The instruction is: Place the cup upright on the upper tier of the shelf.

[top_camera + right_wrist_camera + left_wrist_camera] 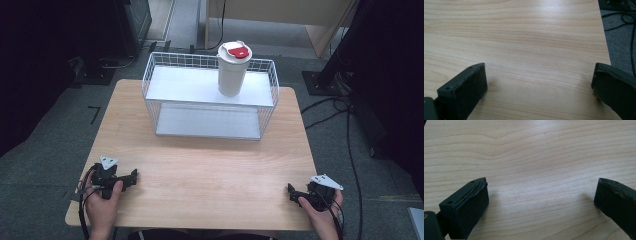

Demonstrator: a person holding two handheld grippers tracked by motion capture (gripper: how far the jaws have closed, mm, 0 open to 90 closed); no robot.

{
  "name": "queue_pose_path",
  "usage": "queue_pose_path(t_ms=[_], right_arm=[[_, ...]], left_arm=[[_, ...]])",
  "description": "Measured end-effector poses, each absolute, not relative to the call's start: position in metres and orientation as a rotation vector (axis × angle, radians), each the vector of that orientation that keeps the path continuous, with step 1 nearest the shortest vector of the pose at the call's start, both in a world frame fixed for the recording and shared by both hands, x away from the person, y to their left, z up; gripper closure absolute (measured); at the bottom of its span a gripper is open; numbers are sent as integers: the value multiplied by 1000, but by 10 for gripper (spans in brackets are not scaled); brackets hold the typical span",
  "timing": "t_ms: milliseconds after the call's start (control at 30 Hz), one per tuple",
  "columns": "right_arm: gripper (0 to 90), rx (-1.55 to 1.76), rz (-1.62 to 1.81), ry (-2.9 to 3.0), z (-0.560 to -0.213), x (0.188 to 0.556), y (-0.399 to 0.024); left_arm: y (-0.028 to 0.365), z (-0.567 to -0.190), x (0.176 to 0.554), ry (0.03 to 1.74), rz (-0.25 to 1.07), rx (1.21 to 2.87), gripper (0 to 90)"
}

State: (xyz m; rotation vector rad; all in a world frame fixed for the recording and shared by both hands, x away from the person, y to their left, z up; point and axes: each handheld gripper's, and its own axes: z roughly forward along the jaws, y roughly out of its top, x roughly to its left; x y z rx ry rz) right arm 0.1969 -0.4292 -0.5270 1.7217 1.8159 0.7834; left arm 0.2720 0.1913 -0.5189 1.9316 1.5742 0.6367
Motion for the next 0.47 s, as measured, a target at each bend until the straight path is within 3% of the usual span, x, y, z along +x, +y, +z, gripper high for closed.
queue_pose_path(t_ms=[467], right_arm=[[0,1728,780,1815,-527,196,-430]], left_arm=[[191,-519,272,1574,636,1932,0]])
